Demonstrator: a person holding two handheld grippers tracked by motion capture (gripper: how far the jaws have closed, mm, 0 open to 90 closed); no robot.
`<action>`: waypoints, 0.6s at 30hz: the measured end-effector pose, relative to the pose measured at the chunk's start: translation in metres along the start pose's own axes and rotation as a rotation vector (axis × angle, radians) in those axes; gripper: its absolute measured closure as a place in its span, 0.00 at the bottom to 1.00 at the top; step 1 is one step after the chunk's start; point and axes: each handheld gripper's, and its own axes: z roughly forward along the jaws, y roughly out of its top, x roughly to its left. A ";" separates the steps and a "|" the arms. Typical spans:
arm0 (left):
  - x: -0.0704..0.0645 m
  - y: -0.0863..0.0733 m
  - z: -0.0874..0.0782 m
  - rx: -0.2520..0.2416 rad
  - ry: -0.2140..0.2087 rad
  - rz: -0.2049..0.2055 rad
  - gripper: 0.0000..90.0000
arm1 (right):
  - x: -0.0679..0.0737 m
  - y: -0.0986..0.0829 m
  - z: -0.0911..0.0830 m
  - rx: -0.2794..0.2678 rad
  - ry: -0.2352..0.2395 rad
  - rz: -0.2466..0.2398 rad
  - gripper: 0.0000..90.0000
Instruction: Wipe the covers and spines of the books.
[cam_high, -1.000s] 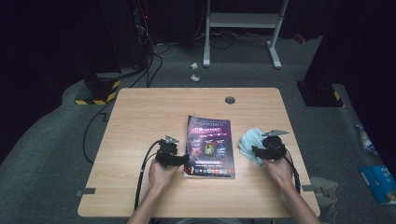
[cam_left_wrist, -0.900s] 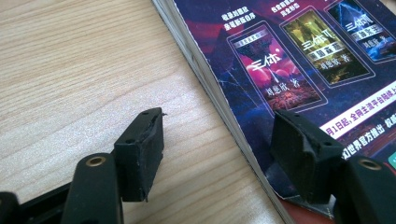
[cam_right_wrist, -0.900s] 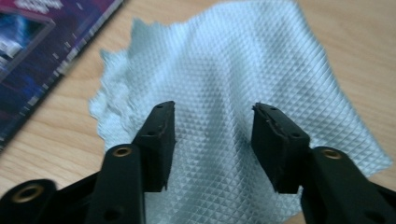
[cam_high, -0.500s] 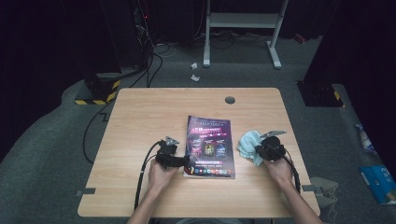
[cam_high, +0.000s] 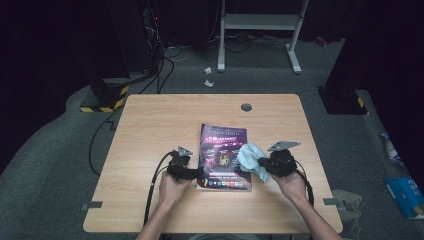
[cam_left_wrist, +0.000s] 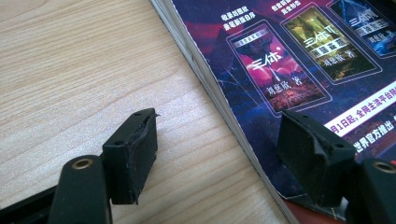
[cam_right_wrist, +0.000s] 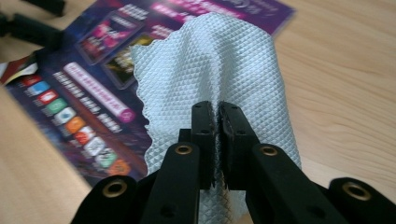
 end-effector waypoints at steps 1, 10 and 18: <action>0.000 0.000 0.000 0.000 0.000 0.000 0.32 | 0.004 0.001 0.002 0.007 0.010 -0.010 0.94; -0.001 0.000 0.000 0.007 0.004 0.012 0.31 | 0.033 -0.008 0.039 0.122 0.060 -0.076 0.94; -0.006 0.004 0.006 -0.013 0.007 0.019 0.30 | 0.029 -0.003 0.047 0.127 0.018 -0.125 0.94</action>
